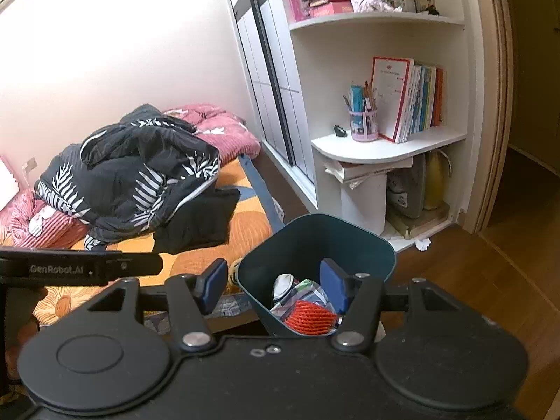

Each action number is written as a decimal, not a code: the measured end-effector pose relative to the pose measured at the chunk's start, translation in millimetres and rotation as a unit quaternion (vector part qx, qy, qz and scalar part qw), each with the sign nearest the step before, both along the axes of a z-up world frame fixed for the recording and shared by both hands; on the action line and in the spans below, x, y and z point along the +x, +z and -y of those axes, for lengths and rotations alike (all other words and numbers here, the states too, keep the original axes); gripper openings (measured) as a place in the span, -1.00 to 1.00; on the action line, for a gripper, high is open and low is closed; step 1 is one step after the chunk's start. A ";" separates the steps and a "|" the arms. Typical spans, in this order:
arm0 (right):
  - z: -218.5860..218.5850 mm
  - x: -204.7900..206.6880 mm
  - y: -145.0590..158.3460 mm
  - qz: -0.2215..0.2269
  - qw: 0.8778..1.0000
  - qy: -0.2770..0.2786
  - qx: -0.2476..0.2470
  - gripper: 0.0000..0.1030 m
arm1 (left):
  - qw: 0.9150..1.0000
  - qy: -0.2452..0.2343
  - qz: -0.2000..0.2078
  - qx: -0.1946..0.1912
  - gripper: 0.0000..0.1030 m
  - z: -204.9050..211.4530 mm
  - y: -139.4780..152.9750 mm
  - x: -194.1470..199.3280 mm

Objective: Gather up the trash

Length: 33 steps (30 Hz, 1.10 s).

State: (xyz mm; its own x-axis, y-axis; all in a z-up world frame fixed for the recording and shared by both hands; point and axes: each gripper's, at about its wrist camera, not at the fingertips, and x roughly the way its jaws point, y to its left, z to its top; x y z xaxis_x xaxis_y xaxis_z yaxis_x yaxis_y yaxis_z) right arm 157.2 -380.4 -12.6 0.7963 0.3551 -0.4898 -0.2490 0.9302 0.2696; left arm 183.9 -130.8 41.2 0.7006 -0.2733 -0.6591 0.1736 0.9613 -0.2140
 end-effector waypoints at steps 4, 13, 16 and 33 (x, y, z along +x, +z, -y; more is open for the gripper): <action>-1.6 -16.6 -6.2 0.023 1.000 0.001 -0.009 0.15 | 1.000 0.004 0.007 0.003 0.59 -1.1 -1.5 -16.4; -12.2 -43.5 -13.6 0.056 0.998 0.002 -0.034 0.18 | 1.000 0.009 0.014 0.003 0.69 2.9 -8.9 -34.7; -13.3 -44.0 -13.4 0.057 0.998 0.004 -0.029 0.18 | 1.000 0.005 0.020 0.005 0.70 5.8 -10.5 -37.8; -5.7 -49.1 -12.2 0.063 0.998 -0.012 0.004 0.18 | 1.000 0.002 0.005 -0.002 0.70 4.2 -16.9 -45.2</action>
